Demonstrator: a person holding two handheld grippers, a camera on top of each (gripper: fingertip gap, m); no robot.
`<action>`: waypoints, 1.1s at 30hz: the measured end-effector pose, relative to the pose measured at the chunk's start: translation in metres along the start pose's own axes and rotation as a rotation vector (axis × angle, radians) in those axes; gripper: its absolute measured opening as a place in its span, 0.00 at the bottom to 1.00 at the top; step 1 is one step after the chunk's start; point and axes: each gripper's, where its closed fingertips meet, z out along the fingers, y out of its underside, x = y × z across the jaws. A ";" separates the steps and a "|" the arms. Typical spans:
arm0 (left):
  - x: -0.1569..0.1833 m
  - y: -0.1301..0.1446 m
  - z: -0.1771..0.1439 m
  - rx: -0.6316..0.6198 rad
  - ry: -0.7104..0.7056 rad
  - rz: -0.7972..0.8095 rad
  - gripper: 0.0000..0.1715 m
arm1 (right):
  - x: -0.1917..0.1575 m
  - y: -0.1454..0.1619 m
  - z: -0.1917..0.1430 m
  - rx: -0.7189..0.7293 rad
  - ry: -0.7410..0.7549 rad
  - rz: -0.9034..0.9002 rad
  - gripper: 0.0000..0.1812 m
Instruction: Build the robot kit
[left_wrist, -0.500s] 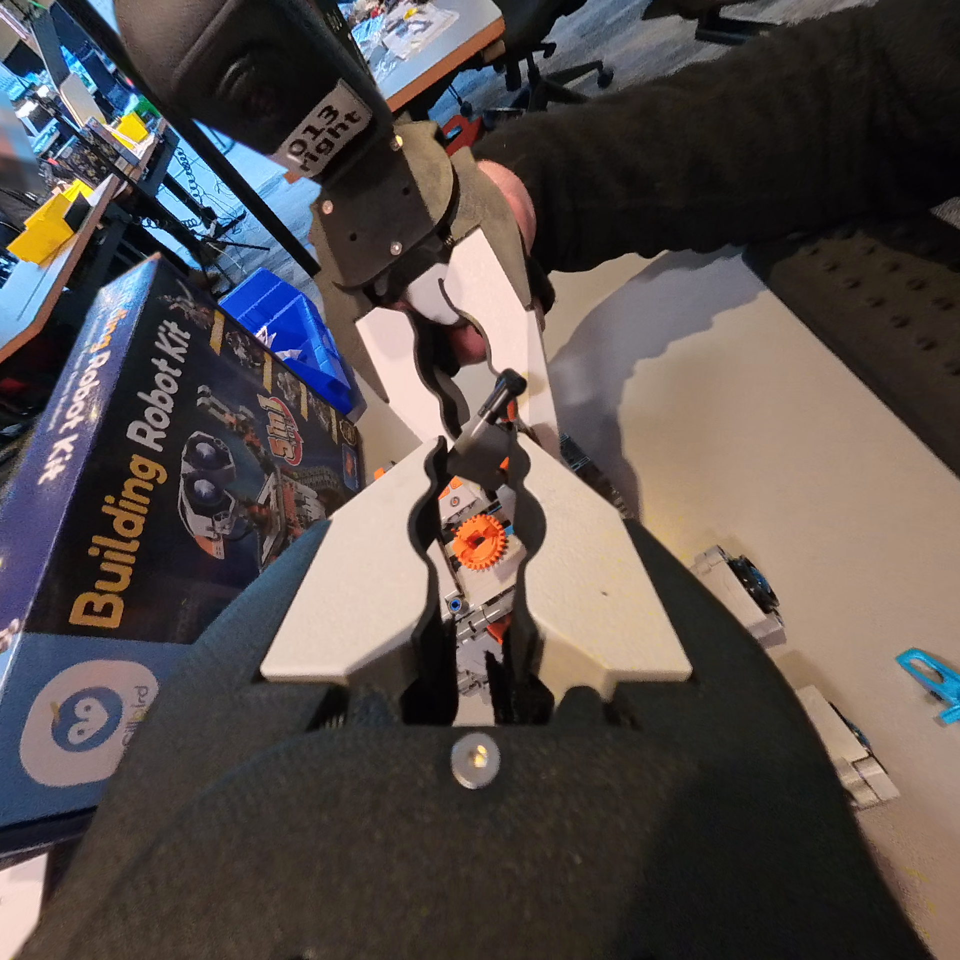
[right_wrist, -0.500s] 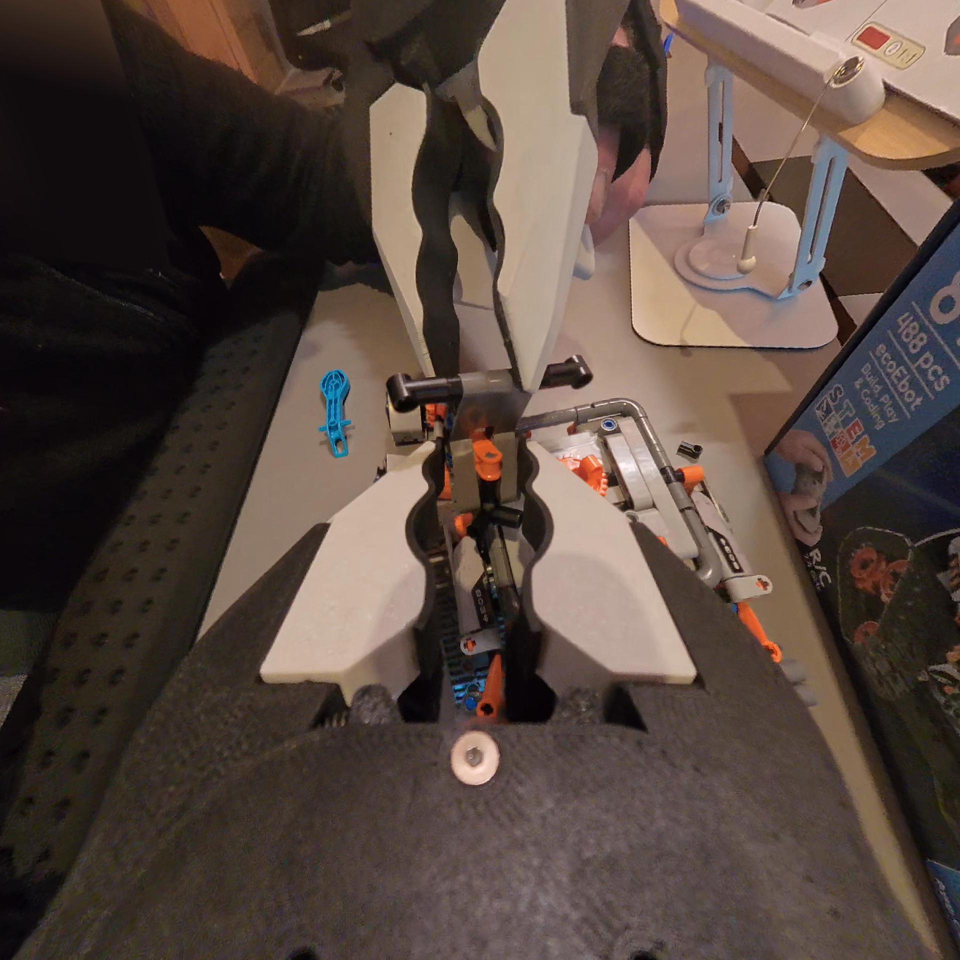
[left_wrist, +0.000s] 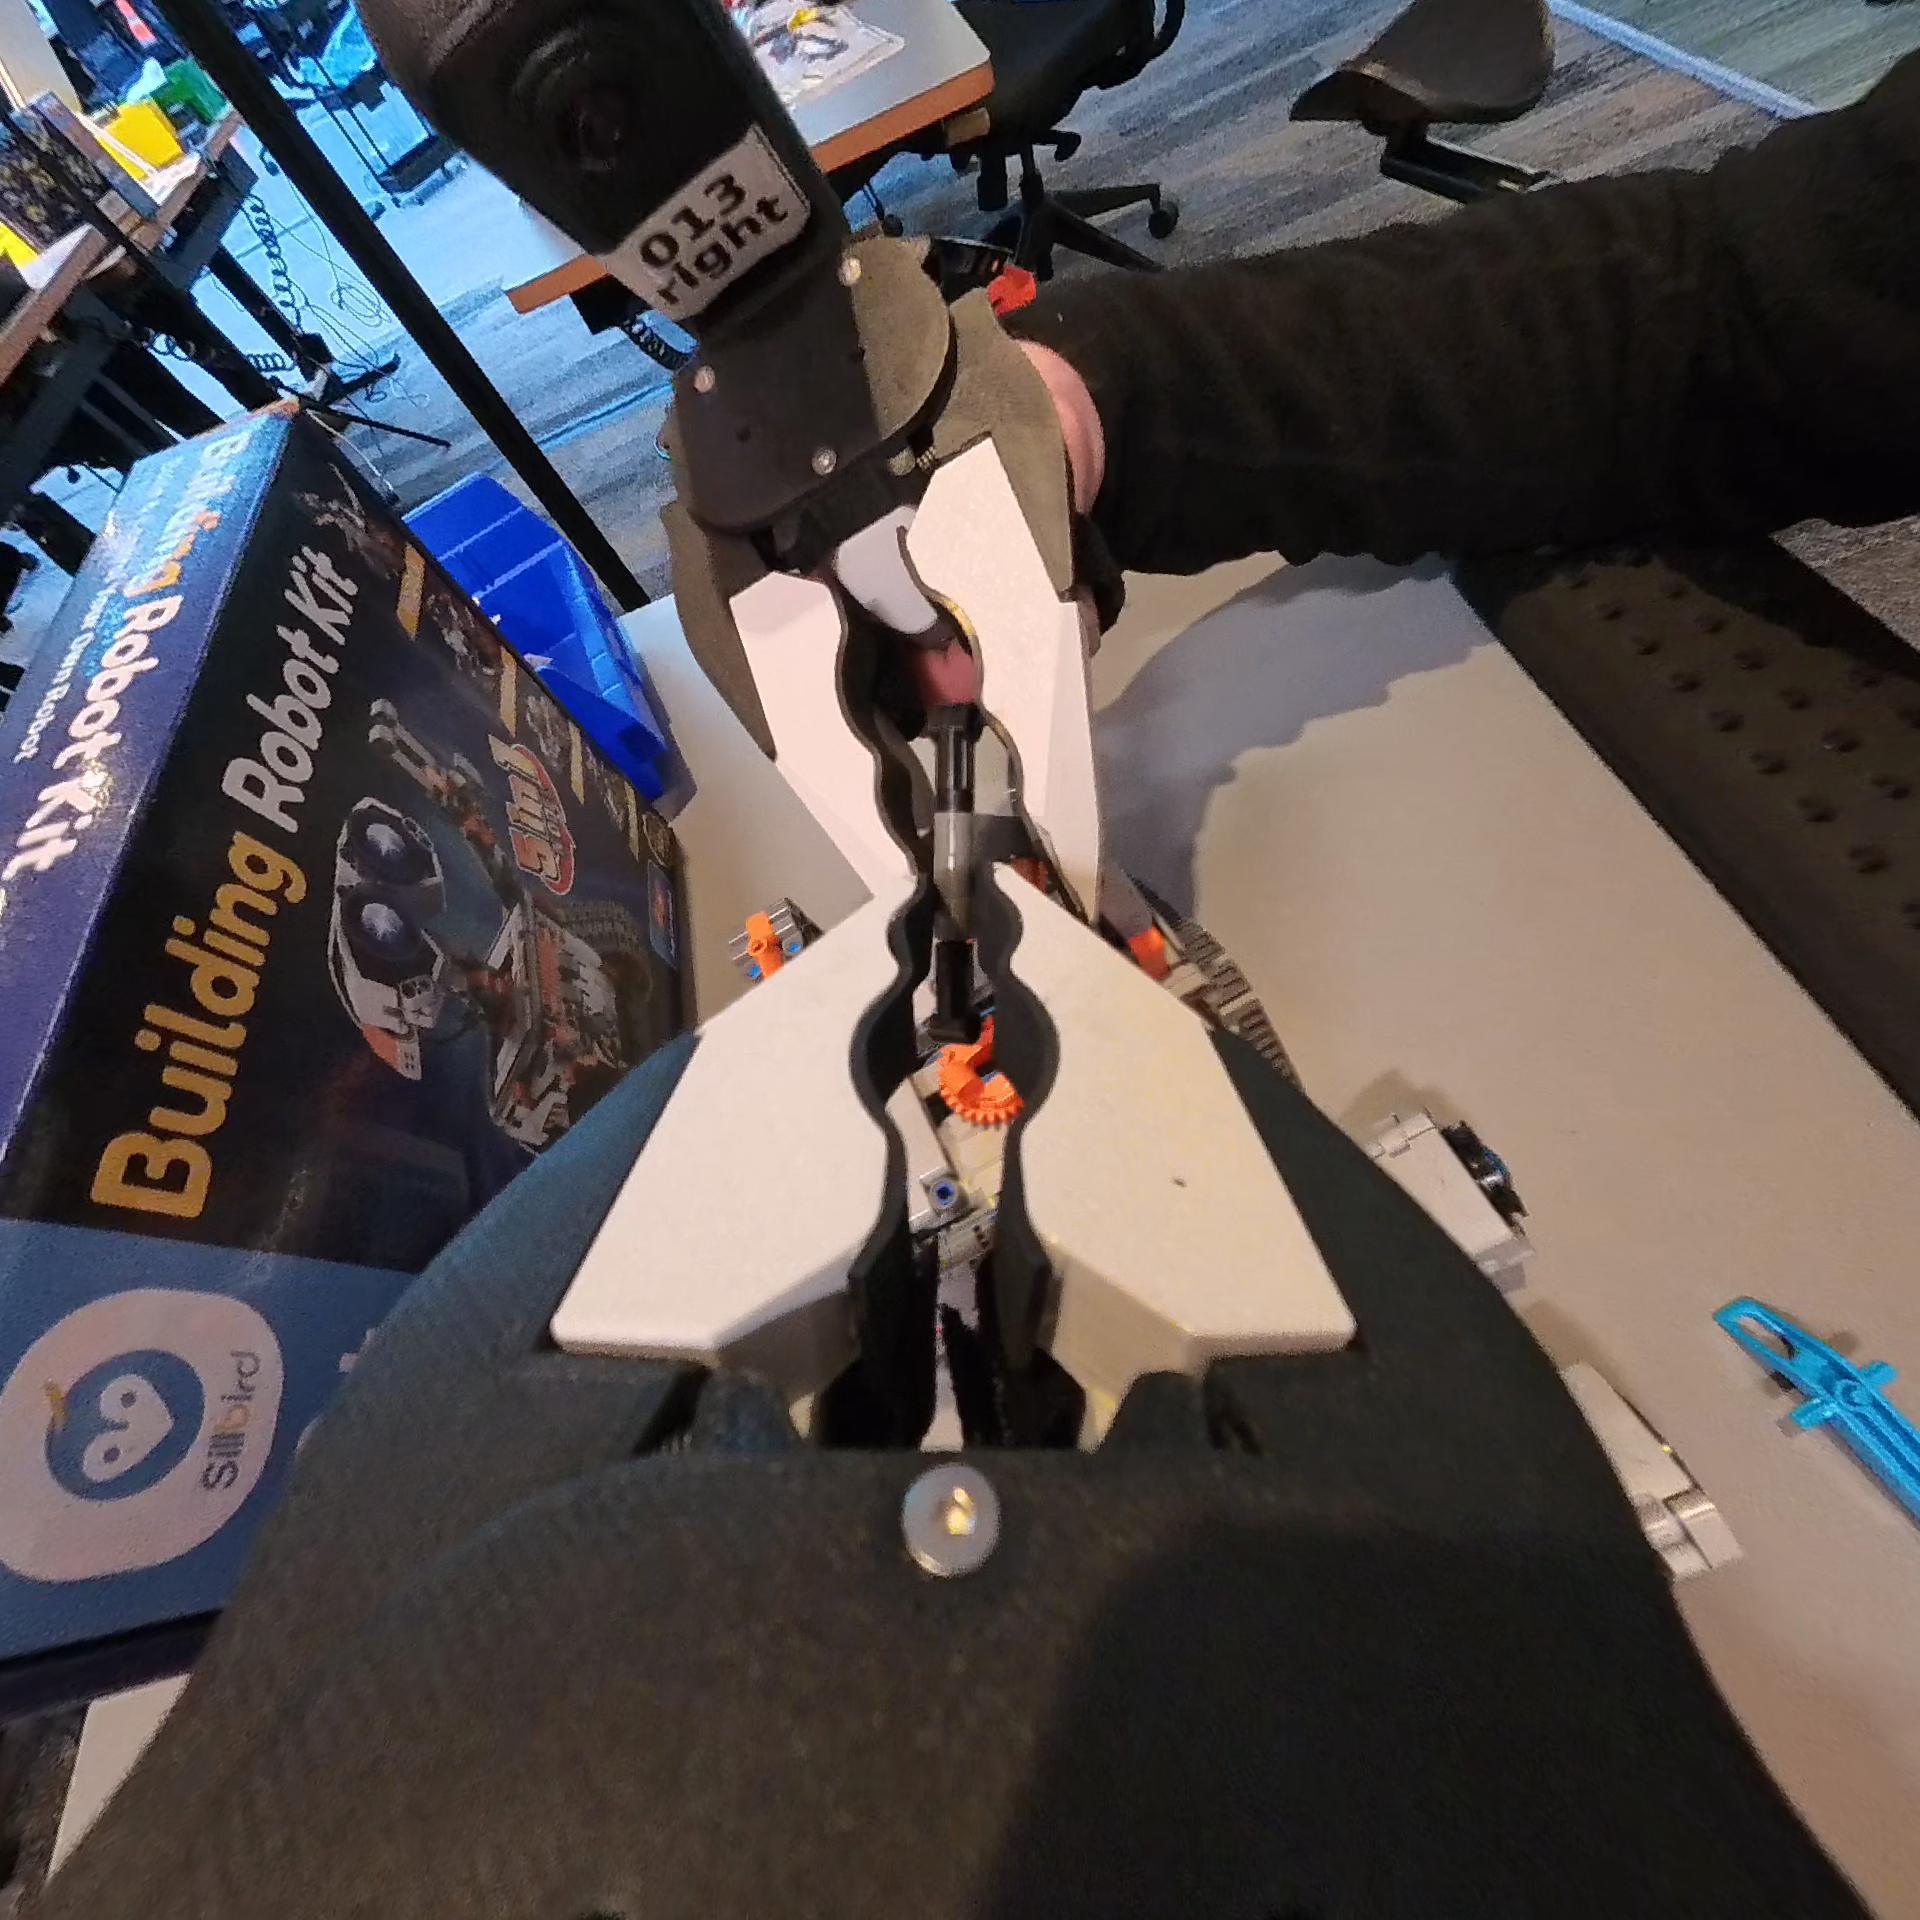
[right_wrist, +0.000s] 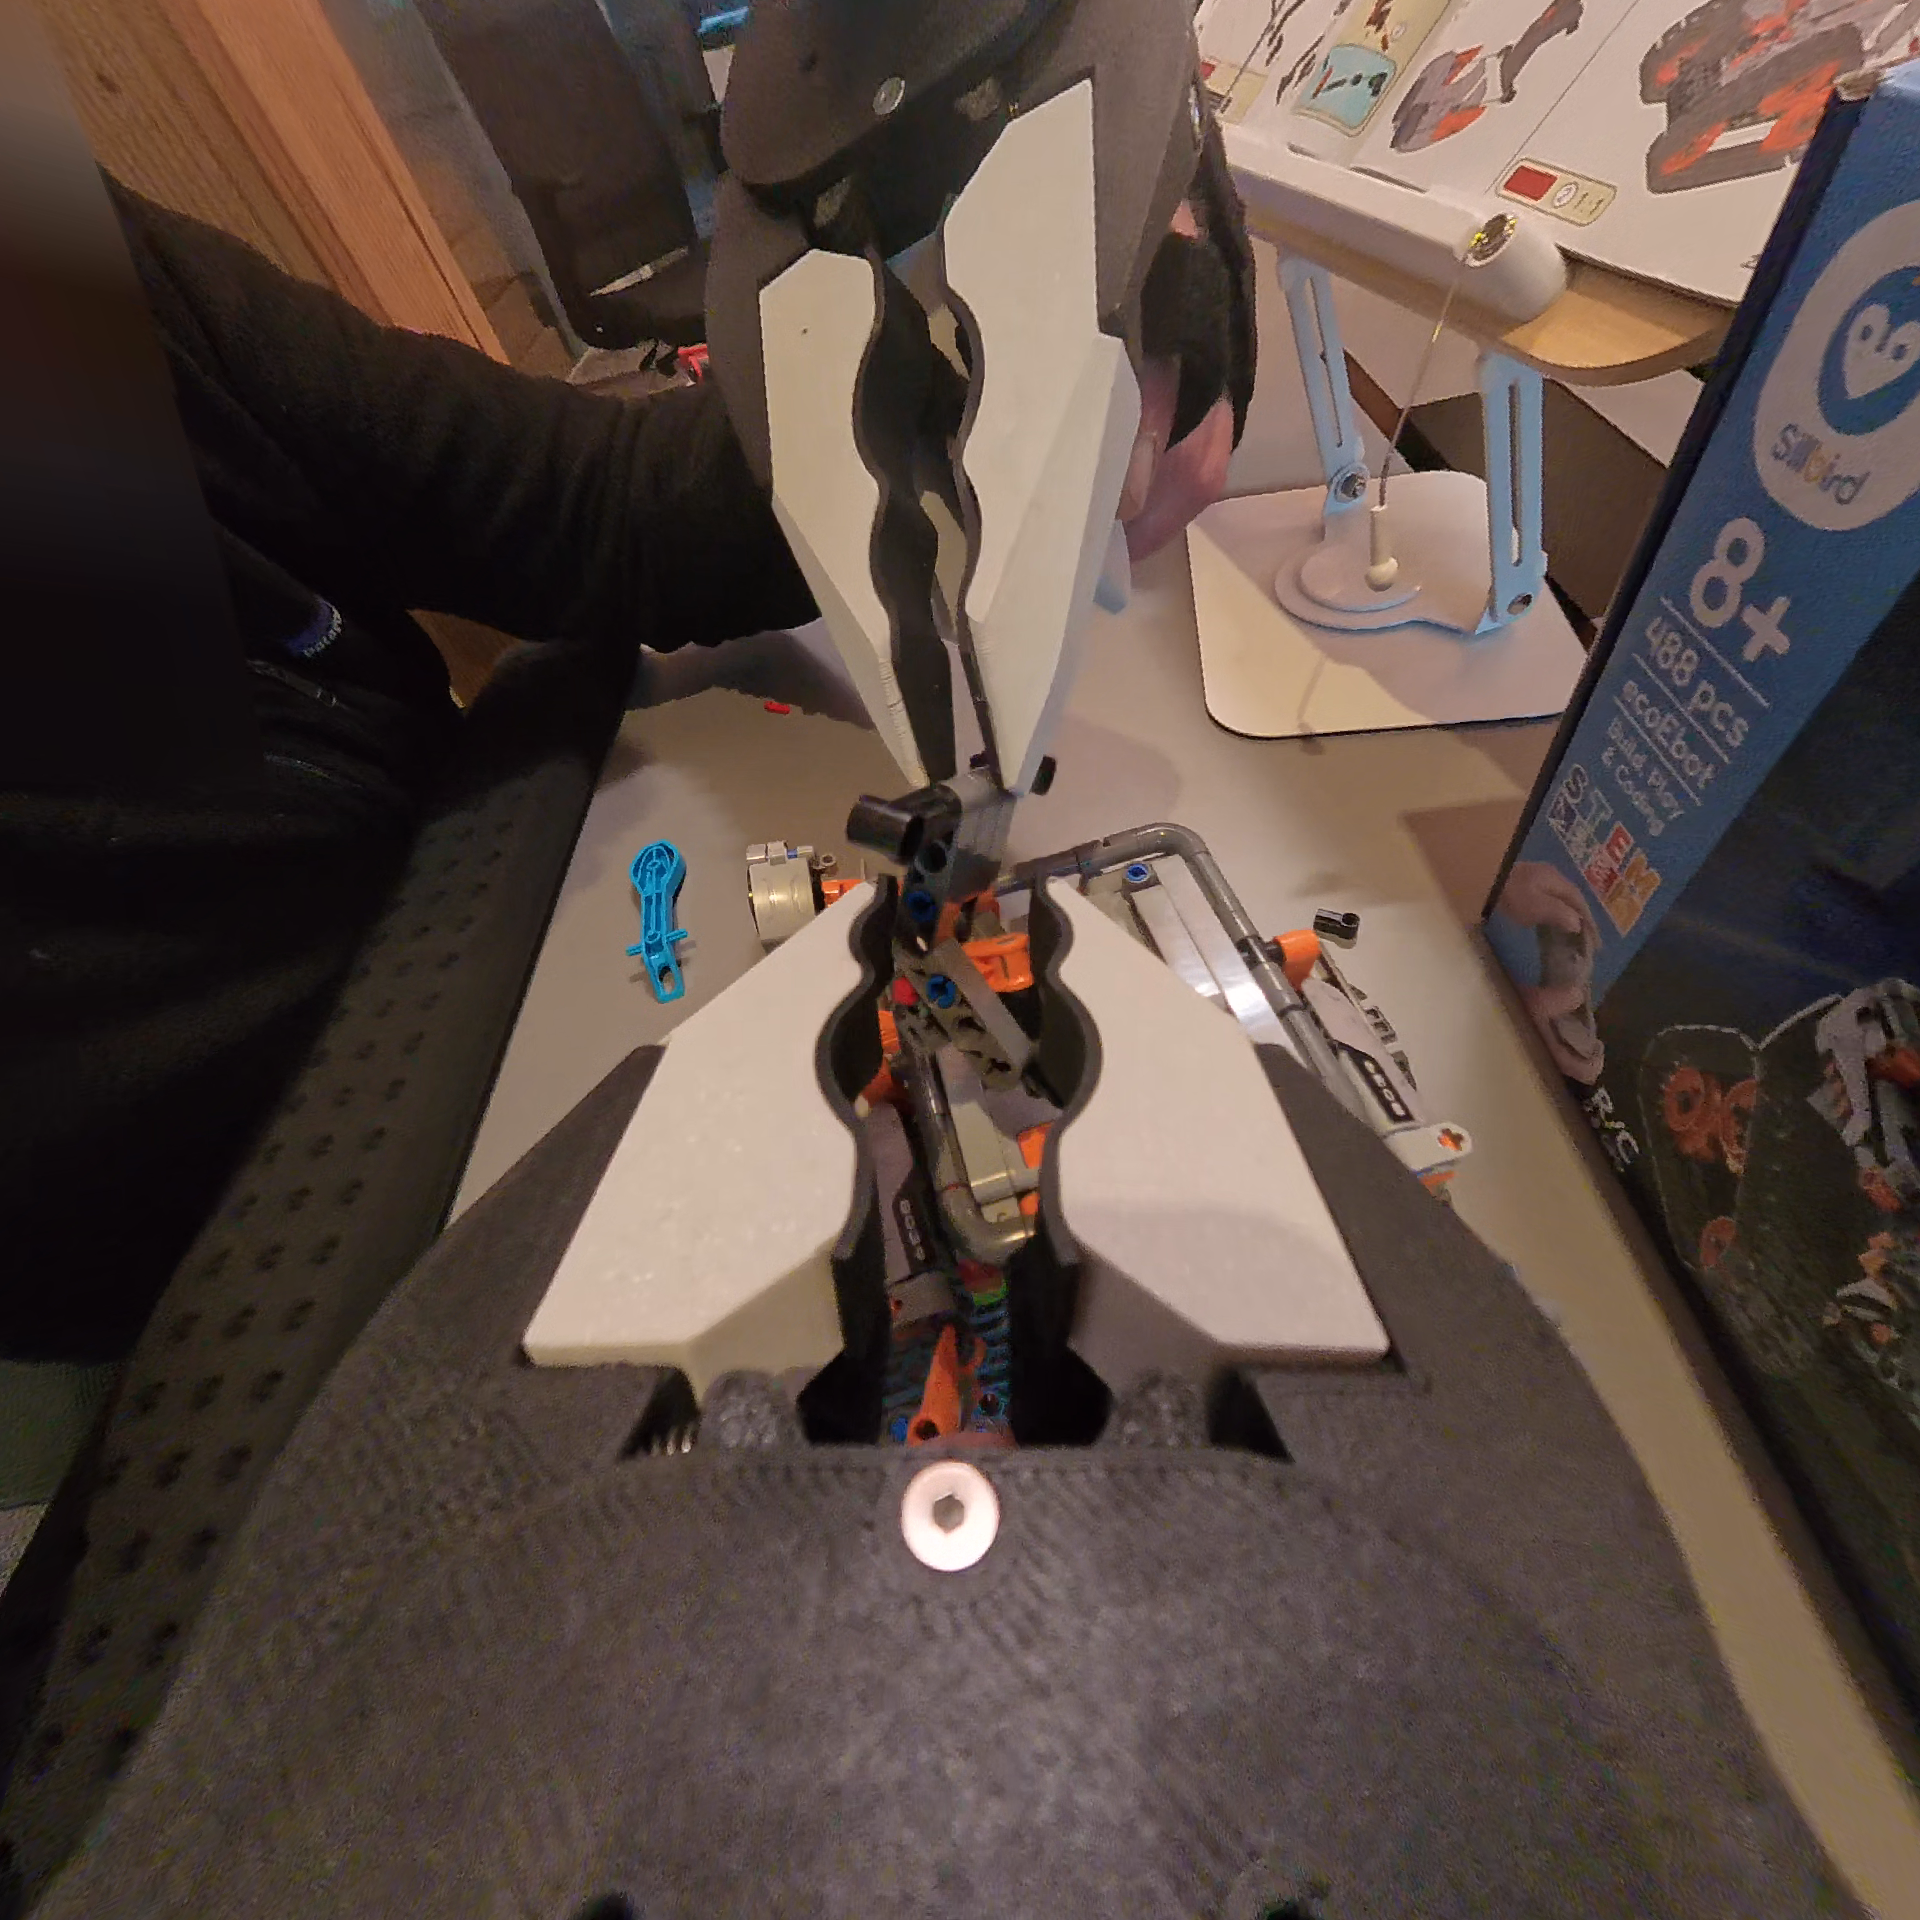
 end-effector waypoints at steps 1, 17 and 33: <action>-0.001 0.001 0.000 -0.010 0.002 -0.001 0.03 | 0.001 0.000 0.000 0.001 0.003 0.003 0.13; -0.014 0.004 -0.011 -0.042 -0.003 -0.065 0.03 | 0.007 -0.016 -0.020 0.018 0.117 -0.026 0.18; -0.019 0.001 -0.009 -0.005 -0.068 -0.106 0.04 | 0.020 -0.019 -0.011 -0.059 0.301 -0.144 0.03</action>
